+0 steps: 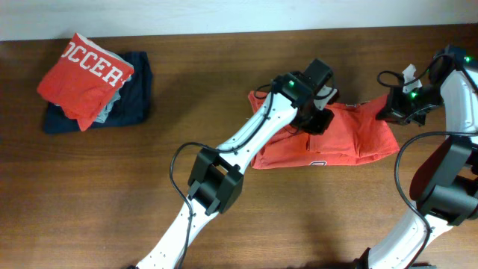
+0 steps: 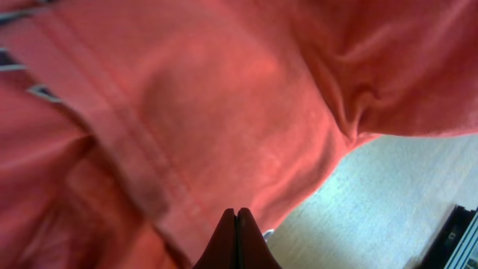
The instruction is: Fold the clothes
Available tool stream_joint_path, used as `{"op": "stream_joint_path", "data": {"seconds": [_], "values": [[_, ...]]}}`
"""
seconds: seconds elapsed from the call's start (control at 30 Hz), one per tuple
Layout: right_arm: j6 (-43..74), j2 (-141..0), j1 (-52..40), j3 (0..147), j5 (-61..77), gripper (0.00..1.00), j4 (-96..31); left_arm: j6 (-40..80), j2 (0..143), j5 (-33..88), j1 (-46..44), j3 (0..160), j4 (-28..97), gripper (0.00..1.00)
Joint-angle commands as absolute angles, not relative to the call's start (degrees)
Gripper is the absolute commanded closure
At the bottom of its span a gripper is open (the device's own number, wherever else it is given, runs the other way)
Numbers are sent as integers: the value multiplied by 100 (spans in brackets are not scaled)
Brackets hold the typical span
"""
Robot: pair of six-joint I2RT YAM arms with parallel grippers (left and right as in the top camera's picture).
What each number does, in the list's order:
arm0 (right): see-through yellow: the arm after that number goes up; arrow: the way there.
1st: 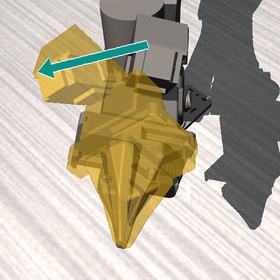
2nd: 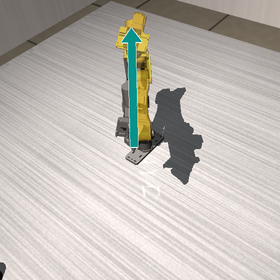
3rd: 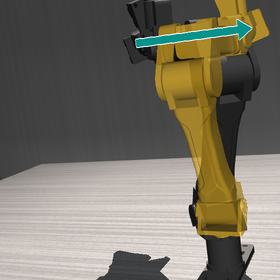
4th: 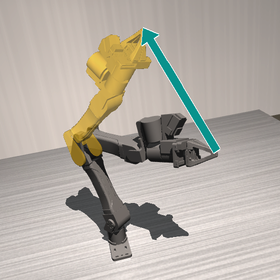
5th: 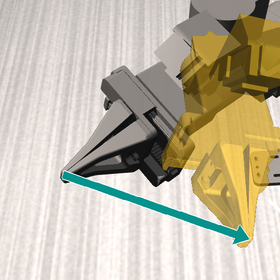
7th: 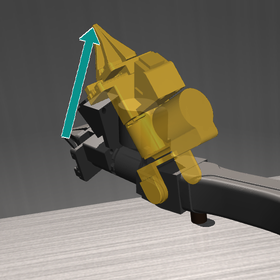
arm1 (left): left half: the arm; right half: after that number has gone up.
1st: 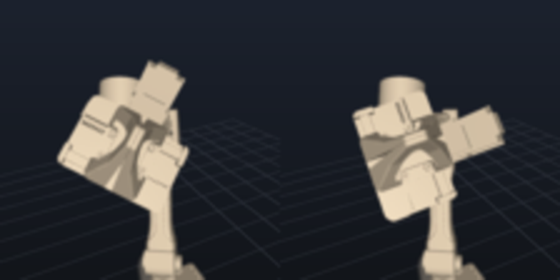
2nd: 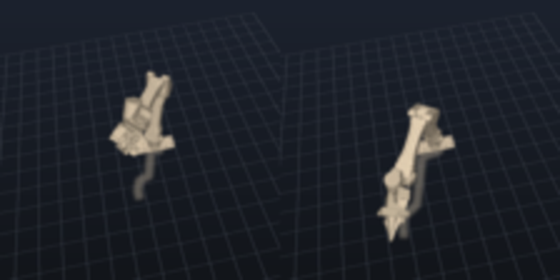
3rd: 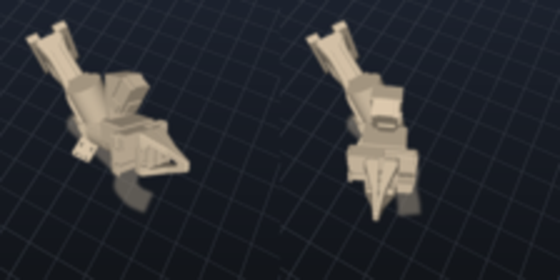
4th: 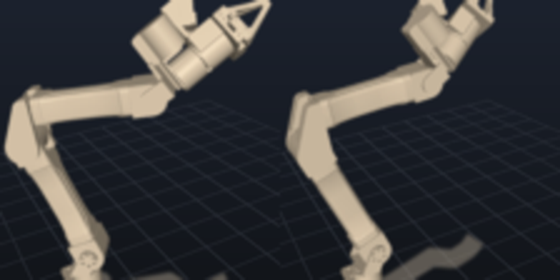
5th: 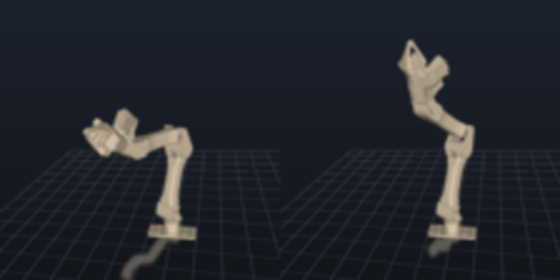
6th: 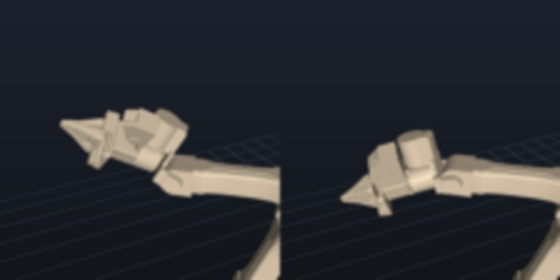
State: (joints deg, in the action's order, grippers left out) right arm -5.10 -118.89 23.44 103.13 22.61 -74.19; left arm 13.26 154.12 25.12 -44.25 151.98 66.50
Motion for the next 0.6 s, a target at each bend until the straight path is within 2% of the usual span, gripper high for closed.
{"op": "stream_joint_path", "data": {"seconds": [0.0,0.57], "values": [[-504,-11843,2309,10449,2377,96,-7459,1166,15238,2587,-4556,15159,6617,99],[-506,-11843,2309,10449,2379,96,-7548,1170,15310,2939,-4635,13771,5699,99]]}}
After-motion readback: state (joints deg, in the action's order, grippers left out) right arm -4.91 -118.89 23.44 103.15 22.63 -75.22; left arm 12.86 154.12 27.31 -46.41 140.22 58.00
